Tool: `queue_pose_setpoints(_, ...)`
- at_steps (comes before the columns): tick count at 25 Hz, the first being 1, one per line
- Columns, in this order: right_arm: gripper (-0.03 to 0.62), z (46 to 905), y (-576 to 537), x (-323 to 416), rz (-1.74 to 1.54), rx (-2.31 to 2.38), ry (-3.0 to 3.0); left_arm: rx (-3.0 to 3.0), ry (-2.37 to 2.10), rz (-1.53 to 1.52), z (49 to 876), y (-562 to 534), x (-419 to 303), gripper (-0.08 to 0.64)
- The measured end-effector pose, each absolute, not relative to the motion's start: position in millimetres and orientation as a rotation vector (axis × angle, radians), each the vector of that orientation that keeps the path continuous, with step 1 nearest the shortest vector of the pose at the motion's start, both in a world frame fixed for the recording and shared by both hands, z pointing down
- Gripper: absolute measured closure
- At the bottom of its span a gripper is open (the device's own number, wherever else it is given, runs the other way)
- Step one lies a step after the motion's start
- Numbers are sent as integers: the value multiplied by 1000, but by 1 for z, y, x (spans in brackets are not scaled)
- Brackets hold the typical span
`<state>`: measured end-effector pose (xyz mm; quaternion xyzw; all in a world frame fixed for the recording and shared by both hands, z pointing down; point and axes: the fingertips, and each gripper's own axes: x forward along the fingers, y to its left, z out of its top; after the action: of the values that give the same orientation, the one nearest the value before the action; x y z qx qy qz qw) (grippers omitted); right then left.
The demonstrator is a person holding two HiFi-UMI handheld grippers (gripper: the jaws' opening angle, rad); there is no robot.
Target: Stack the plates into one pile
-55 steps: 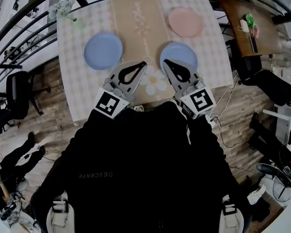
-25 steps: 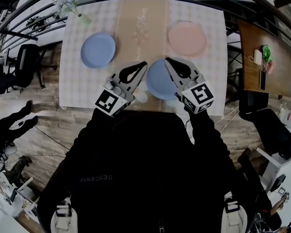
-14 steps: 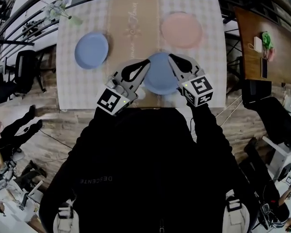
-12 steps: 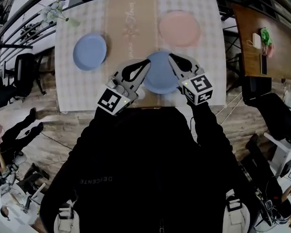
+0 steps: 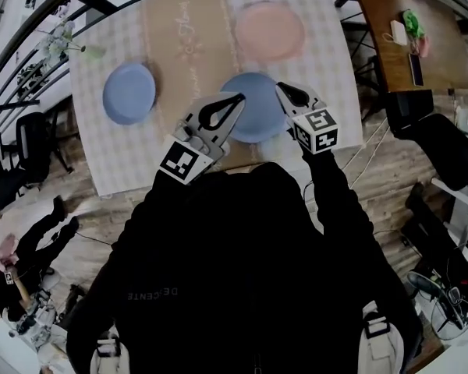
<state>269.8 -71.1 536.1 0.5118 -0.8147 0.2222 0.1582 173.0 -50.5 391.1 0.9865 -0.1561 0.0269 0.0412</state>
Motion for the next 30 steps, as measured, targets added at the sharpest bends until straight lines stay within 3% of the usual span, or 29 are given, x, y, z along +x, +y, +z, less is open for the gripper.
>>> queue_pose_setpoints(17, 500, 676, -35, 306, 931, 1518, -1917, 3018, -336, 136, 433, -50, 186, 538)
queue_pose_setpoints(30, 448, 730, -30, 308, 1039, 1480, -1763, 3007, -313, 168, 448, -50, 186, 538)
